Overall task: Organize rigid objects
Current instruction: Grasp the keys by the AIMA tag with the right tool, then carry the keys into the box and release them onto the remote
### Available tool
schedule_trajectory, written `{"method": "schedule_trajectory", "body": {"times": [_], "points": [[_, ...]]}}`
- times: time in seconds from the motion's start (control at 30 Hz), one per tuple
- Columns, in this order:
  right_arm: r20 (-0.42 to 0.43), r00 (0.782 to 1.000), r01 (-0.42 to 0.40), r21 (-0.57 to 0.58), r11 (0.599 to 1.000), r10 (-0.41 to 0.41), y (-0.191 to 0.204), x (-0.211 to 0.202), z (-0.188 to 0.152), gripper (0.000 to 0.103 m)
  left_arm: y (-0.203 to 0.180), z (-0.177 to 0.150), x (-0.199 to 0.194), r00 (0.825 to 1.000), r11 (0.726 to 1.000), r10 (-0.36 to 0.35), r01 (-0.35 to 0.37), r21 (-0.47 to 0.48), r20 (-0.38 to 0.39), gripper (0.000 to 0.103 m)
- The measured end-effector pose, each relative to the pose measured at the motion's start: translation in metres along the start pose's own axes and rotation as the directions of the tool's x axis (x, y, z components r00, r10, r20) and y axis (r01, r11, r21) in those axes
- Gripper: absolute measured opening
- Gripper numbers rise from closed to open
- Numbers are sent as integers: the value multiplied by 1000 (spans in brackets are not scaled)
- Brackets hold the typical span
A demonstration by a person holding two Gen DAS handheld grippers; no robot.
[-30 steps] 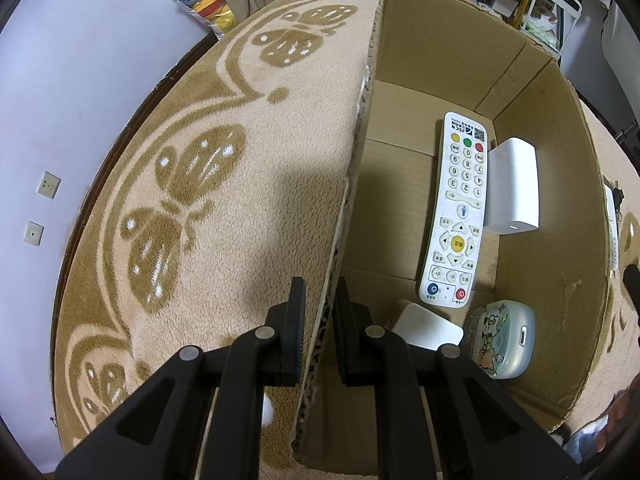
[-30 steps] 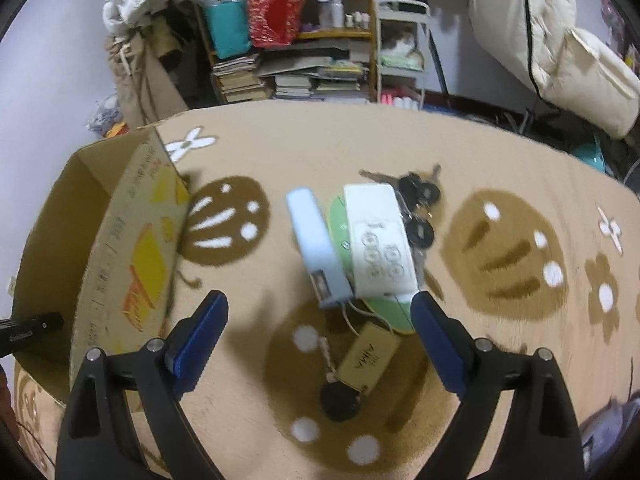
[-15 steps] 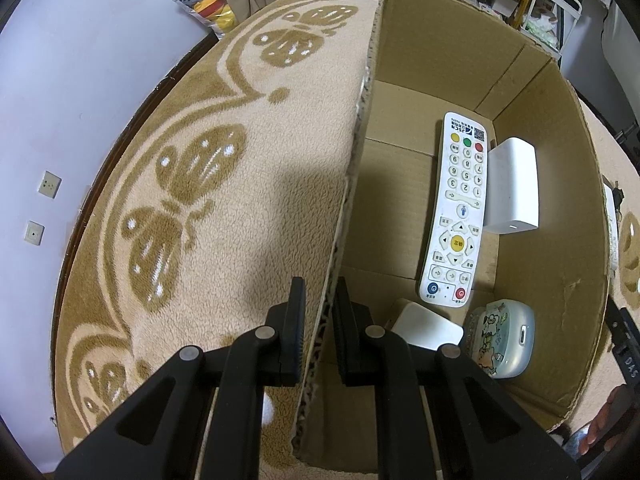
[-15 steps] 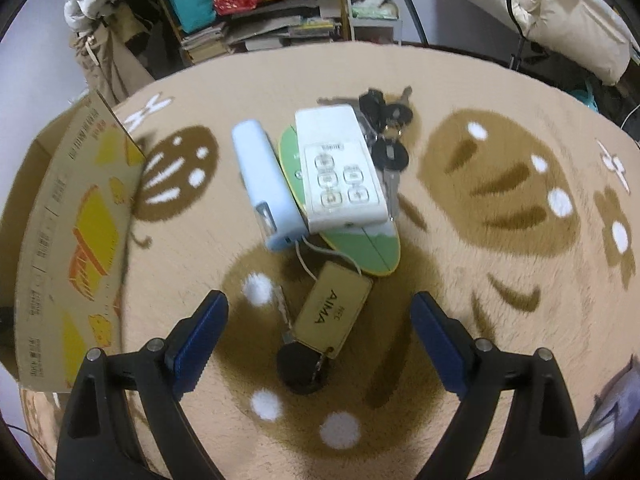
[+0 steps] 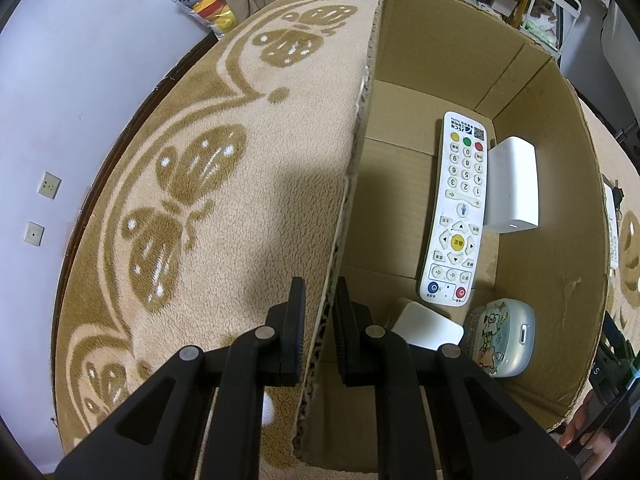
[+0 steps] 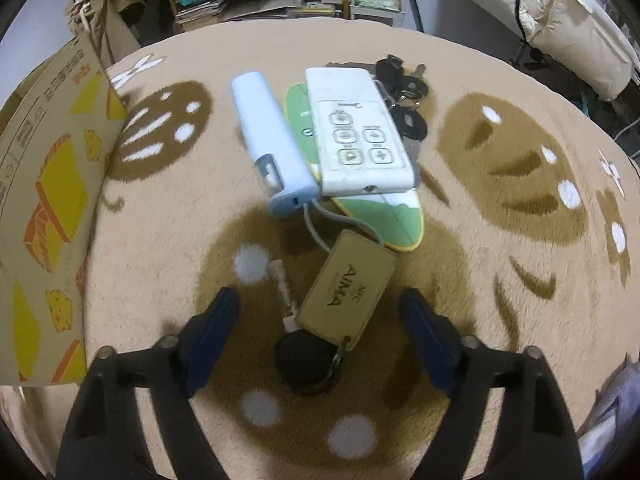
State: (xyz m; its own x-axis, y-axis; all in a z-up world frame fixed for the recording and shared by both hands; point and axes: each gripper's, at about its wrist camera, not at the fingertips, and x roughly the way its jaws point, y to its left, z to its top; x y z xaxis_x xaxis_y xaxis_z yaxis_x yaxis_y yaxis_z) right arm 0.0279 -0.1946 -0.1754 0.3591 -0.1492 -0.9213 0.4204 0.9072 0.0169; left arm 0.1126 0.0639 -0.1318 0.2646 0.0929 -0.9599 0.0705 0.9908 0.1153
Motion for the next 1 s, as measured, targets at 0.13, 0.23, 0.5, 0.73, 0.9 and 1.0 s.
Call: {"method": "schedule_trajectory", "body": {"times": [0.13, 0.23, 0.5, 0.73, 0.9, 1.0], "points": [[7, 1000, -12, 5, 1000, 12, 3, -4, 1, 49, -1, -1, 0, 1000, 1000, 1, -1, 1, 0, 13], [18, 1000, -15, 7, 1000, 15, 0, -7, 1, 31, -1, -1, 0, 1000, 1000, 2, -2, 1, 0, 13], [50, 998, -38, 20, 999, 37, -2, -13, 9, 30, -1, -1, 0, 1000, 1000, 2, -2, 2, 0, 13], [92, 994, -66, 11, 998, 64, 2, -25, 10, 30, -1, -1, -2, 1000, 1000, -1, 1, -1, -1, 13], [122, 989, -87, -6, 996, 87, 8, -38, 11, 30, -1, -1, -2, 1000, 1000, -1, 1, -1, -1, 13], [146, 984, -98, -23, 995, 101, 11, -45, 14, 30, -1, -1, -3, 1000, 1000, -1, 1, 0, -2, 13]]}}
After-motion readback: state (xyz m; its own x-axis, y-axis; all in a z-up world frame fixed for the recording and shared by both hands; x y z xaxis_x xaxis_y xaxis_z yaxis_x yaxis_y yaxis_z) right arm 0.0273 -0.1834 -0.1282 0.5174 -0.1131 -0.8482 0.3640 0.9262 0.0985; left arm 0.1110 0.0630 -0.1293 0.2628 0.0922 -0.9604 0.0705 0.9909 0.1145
